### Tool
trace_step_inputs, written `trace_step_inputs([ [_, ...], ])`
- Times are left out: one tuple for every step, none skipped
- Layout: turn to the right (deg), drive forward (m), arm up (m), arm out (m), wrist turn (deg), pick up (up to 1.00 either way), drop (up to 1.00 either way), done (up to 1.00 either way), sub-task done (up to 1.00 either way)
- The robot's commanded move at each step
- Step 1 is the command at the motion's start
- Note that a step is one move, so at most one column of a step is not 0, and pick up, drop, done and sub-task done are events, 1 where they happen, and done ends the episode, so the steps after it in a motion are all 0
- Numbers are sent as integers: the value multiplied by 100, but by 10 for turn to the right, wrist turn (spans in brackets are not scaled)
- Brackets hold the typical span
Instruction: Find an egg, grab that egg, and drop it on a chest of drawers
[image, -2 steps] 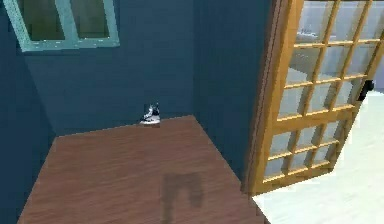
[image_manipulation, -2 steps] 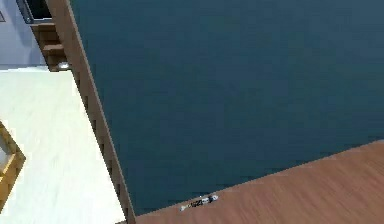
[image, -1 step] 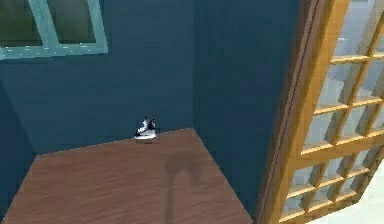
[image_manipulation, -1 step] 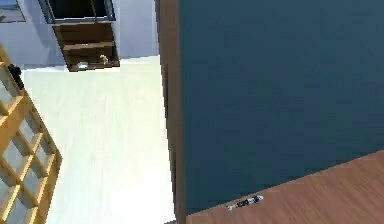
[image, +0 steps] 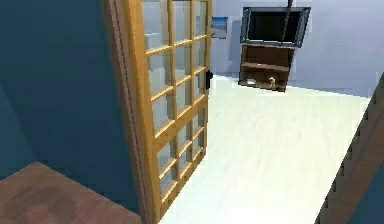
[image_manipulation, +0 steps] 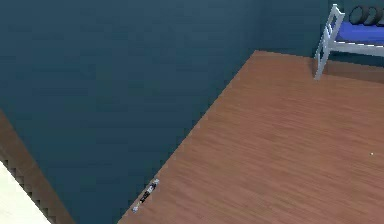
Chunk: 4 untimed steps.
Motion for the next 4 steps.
trace_step_inputs([
  [90, 0, 0, 0, 0, 0, 0, 0, 0],
  [0, 100, 0, 0, 0, 0, 0, 0, 0],
  [0, 10, 0, 0, 0, 0, 0, 0, 0],
  [450, 0, 0, 0, 0, 0, 0, 0, 0],
])
